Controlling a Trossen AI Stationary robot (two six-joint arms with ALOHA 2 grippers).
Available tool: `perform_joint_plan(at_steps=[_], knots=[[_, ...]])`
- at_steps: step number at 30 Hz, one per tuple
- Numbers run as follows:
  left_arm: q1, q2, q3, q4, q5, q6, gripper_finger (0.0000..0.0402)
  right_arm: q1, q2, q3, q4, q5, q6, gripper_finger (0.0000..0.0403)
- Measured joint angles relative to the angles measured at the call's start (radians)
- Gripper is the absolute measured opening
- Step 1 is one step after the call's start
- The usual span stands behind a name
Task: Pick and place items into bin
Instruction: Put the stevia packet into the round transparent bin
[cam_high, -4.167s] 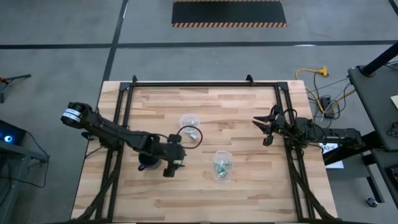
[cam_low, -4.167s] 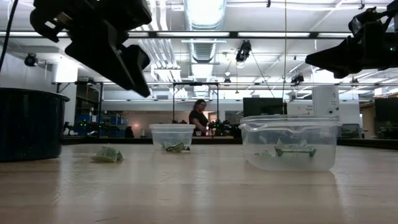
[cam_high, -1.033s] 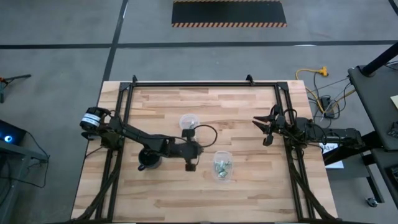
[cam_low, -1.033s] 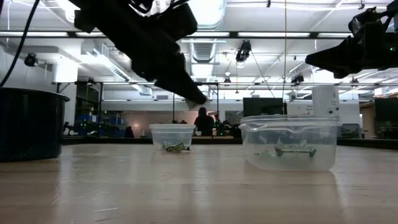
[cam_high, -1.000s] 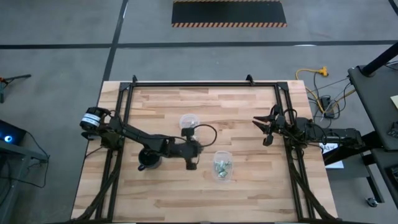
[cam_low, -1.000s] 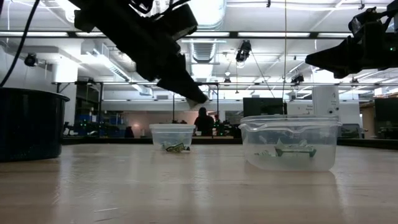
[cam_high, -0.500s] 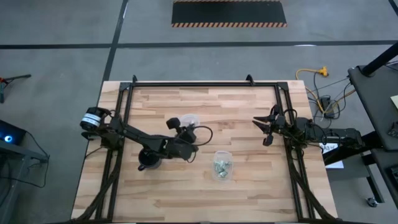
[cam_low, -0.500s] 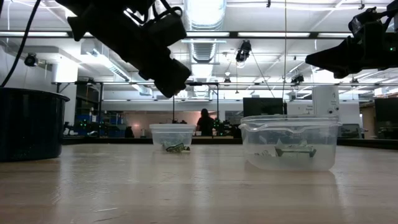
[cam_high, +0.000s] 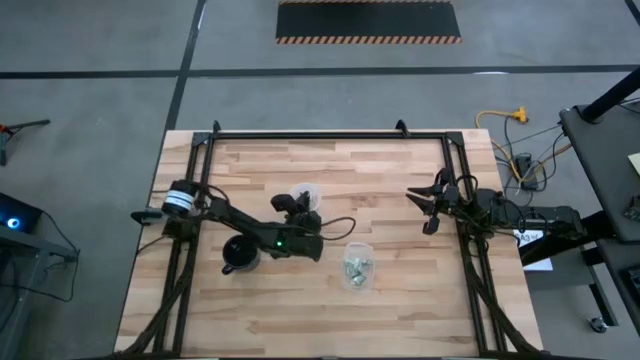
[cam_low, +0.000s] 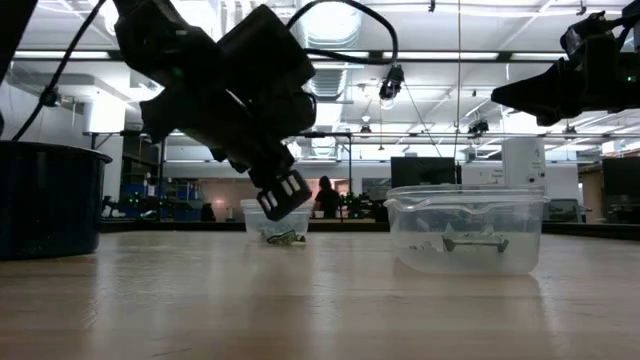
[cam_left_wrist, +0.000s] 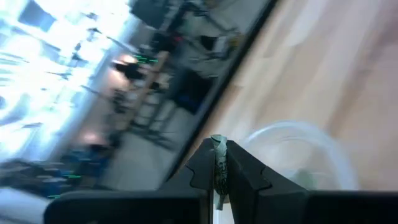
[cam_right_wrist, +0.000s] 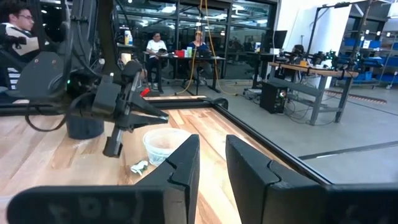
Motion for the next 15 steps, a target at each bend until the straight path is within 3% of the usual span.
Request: perform_joint_plan(at_steps=[2, 15], knots=[[-0.003, 0.017, 0.012, 0.001, -0.038, 0.028, 0.0007, 0.0, 0.0, 0.0, 0.0, 0.0, 0.0, 0.0068], [-0.003, 0.024, 0.044, 0.0, 0.029, -0.001, 0.0007, 0.0, 0.0, 0.0, 0.0, -0.001, 0.0, 0.0068]])
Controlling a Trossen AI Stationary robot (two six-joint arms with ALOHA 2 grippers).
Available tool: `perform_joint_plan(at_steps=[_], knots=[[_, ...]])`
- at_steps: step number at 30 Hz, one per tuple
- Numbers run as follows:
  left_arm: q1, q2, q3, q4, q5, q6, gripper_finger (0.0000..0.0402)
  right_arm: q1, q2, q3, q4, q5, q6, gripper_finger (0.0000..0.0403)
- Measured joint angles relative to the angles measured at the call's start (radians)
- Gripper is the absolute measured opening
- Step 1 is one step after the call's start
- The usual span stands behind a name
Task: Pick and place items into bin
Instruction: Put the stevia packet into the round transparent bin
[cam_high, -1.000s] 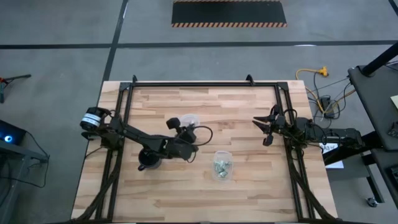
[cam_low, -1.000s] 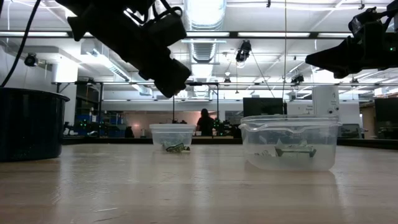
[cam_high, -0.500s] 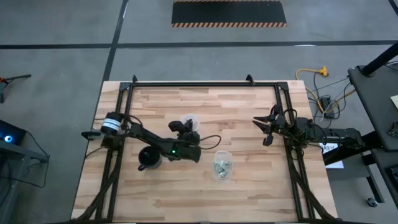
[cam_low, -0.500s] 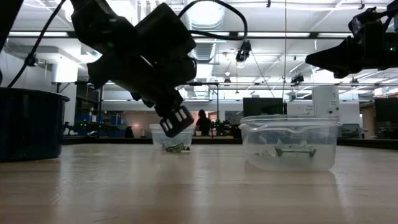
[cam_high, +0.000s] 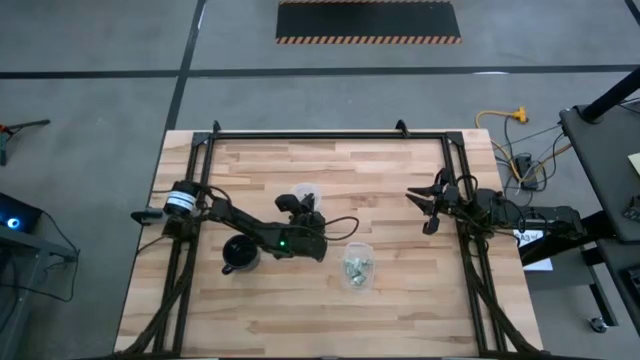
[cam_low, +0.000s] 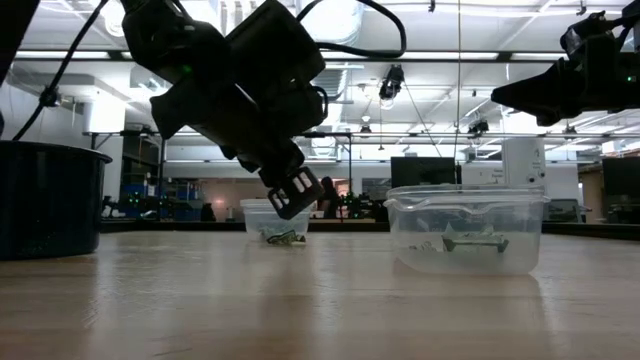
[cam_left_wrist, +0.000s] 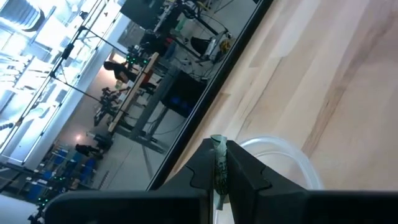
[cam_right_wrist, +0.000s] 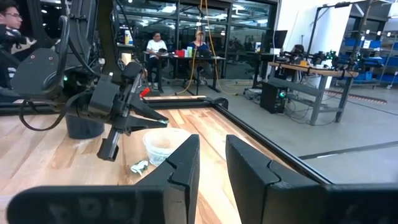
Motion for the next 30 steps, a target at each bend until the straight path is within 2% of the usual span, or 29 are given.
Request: perform_joint_plan(at_steps=[8, 22, 30], knots=[[0.0, 0.0, -0.001, 0.0, 0.0, -0.02, 0.0018, 0.0, 0.0, 0.0, 0.0, 0.0, 0.0, 0.0068], [0.0, -0.001, -0.001, 0.0, 0.001, -0.018, 0.0153, 0.0, 0.0, 0.0, 0.0, 0.0, 0.0, 0.0068], [-0.001, -0.001, 0.001, -0.001, 0.001, -0.016, 0.0175, 0.0, 0.0, 0.0, 0.0, 0.0, 0.0, 0.0068]])
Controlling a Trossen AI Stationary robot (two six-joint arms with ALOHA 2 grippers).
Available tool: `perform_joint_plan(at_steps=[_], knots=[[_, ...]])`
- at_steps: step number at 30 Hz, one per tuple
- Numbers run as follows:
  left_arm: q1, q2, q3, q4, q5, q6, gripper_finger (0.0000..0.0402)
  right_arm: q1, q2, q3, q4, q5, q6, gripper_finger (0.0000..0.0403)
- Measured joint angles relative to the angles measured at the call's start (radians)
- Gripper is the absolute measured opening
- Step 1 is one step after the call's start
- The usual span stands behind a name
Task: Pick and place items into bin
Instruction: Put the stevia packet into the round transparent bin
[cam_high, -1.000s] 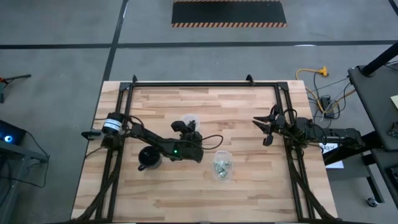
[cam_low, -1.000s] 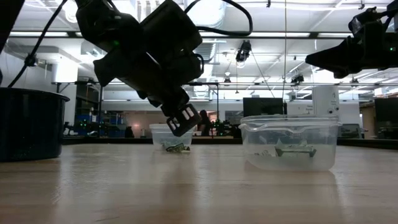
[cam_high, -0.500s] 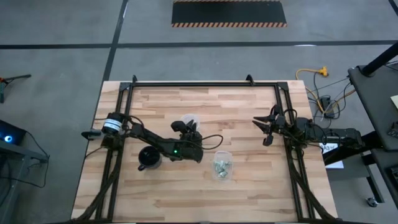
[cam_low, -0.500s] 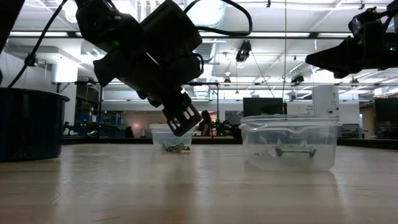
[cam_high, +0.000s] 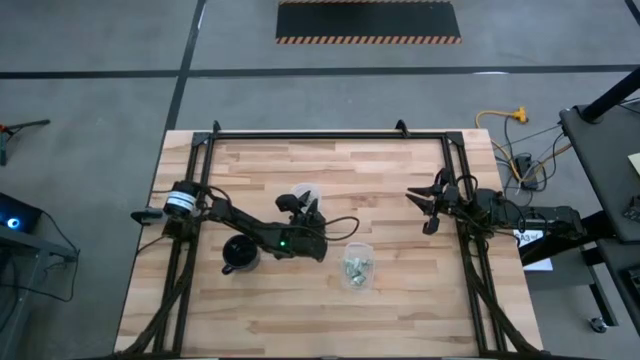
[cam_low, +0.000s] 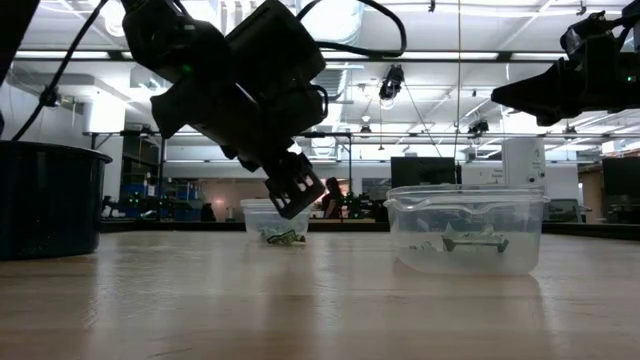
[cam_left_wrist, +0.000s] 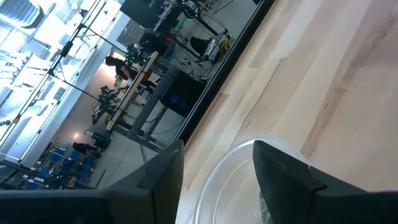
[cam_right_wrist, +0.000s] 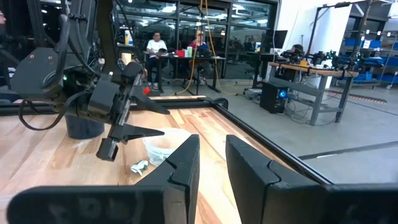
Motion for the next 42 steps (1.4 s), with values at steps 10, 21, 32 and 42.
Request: perform_joint_plan(at_steps=[10, 21, 32, 42], knots=[[-0.012, -0.032, 0.058, 0.002, 0.378, 0.078, 0.0176, 0.0, 0.0, 0.0, 0.0, 0.0, 0.0, 0.0068], [-0.006, -0.111, 0.089, -0.062, 0.774, 0.084, 0.0176, 0.0, 0.004, 0.0, -0.001, 0.0, 0.0, 0.0068], [0.012, -0.209, 0.089, -0.449, 0.941, 0.061, 0.0176, 0.0, 0.019, 0.001, -0.001, -0.001, 0.0, 0.0068], [0.102, -0.225, 0.089, -0.501, 1.165, 0.165, 0.0176, 0.0, 0.023, 0.001, -0.001, -0.001, 0.0, 0.0068]])
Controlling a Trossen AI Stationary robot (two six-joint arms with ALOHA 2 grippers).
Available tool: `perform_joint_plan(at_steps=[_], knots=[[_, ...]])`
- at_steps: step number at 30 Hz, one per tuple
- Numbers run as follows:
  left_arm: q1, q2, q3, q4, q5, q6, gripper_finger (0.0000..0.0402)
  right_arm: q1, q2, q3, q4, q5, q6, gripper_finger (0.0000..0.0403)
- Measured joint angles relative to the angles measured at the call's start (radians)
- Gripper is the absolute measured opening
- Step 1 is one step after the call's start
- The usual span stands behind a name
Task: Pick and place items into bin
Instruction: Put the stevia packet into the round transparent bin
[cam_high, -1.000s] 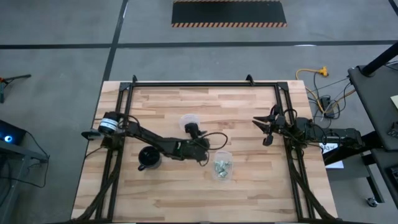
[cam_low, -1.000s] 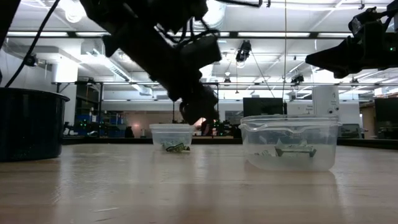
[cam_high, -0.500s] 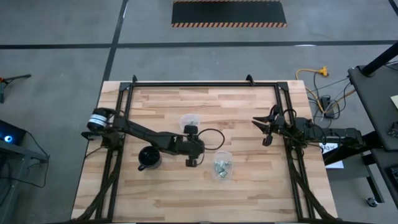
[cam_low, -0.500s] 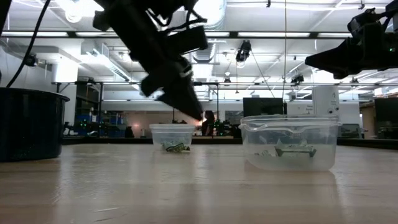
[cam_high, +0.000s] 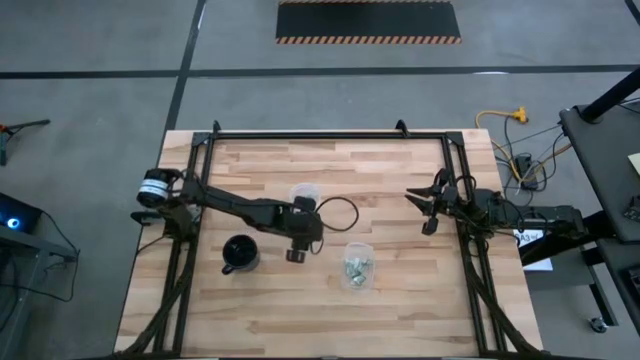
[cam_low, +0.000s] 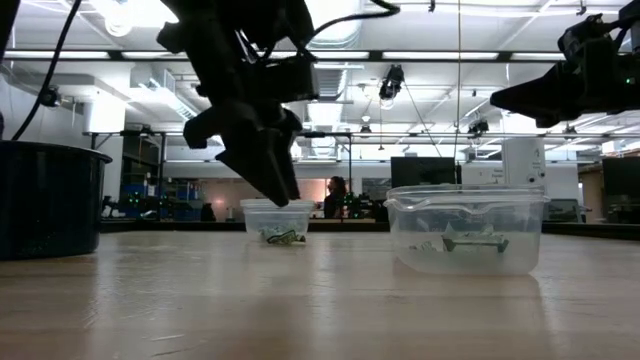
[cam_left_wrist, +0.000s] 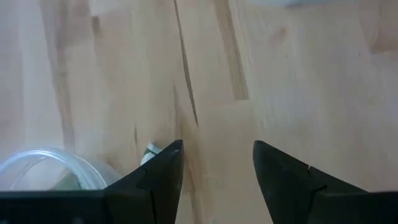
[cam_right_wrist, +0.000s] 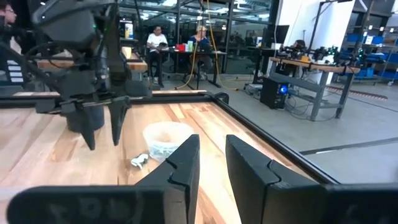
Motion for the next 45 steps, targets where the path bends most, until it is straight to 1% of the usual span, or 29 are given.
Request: perform_joint_plan(at_steps=[6, 14, 36, 42, 45], knots=[[0.056, 0.0, 0.0, -0.037, 0.035, 0.042, 0.0176, 0.0, 0.006, 0.0, 0.001, 0.0, 0.0, 0.0068], [0.112, 0.0, 0.002, -0.032, 0.066, 0.07, 0.0176, 0.0, 0.007, 0.0, 0.001, 0.0, 0.0, 0.0068], [0.149, 0.008, -0.006, -0.022, 0.07, 0.079, 0.0176, 0.0, 0.008, 0.0, 0.001, 0.001, 0.0, 0.0068], [0.155, 0.06, -0.004, 0.025, 0.071, 0.084, 0.0176, 0.0, 0.008, 0.0, 0.001, 0.002, 0.0, 0.0068], [0.157, 0.1, -0.001, 0.007, 0.074, 0.097, 0.0176, 0.0, 0.011, 0.0, 0.002, 0.002, 0.0, 0.0068]])
